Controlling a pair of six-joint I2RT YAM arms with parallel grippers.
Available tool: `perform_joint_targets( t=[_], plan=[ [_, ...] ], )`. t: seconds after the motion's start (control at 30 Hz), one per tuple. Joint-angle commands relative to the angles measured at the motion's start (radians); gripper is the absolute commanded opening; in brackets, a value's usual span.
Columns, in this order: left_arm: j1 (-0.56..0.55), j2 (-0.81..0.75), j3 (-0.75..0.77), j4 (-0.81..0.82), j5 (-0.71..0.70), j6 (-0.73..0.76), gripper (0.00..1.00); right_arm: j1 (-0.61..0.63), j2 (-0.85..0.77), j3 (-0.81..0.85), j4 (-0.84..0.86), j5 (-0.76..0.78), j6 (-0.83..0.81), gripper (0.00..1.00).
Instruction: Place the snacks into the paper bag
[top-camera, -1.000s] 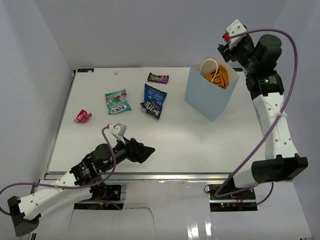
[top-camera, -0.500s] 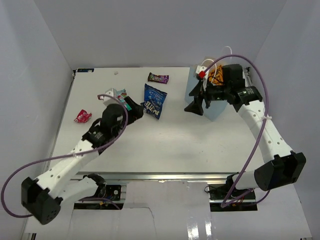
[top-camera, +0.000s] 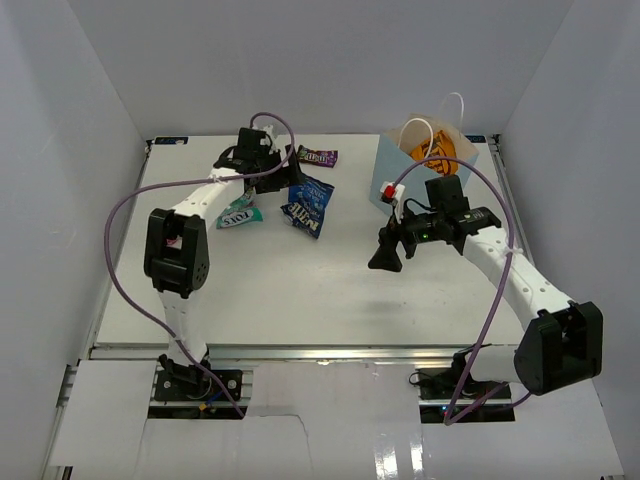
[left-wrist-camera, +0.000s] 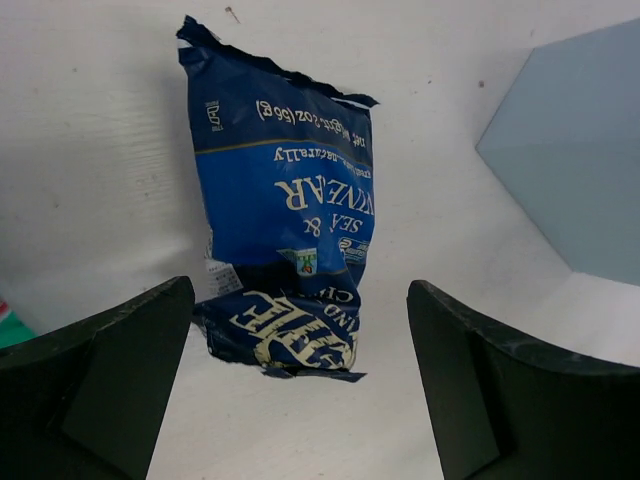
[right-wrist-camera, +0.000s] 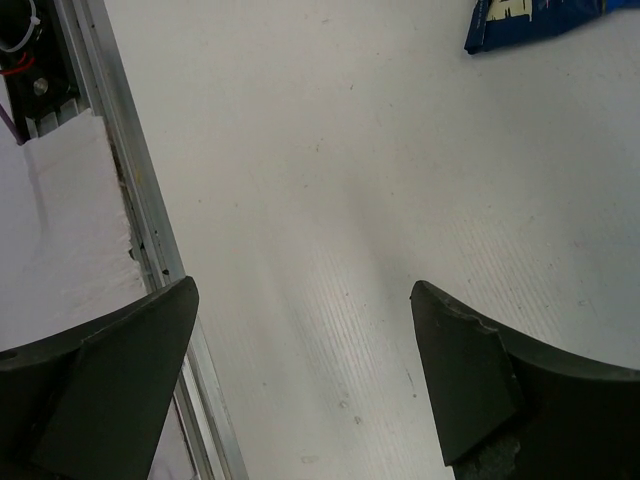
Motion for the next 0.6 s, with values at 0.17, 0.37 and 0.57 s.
perform_joint_targets(
  t=[0.17,0.37,0.57],
  plan=[
    [-0.011,0.145,0.163,-0.075,0.048,0.169,0.98,0.006,-0.022,-0.026,0.058,-0.014,0.012,0.93],
    [-0.020,0.188,0.139,-0.078,0.052,0.192,0.71,0.005,0.010,-0.009,0.058,-0.025,0.004,0.93],
    [-0.023,0.119,-0.032,0.032,0.152,0.195,0.40,0.006,0.029,0.029,0.035,-0.048,-0.005,0.92]
  ],
)
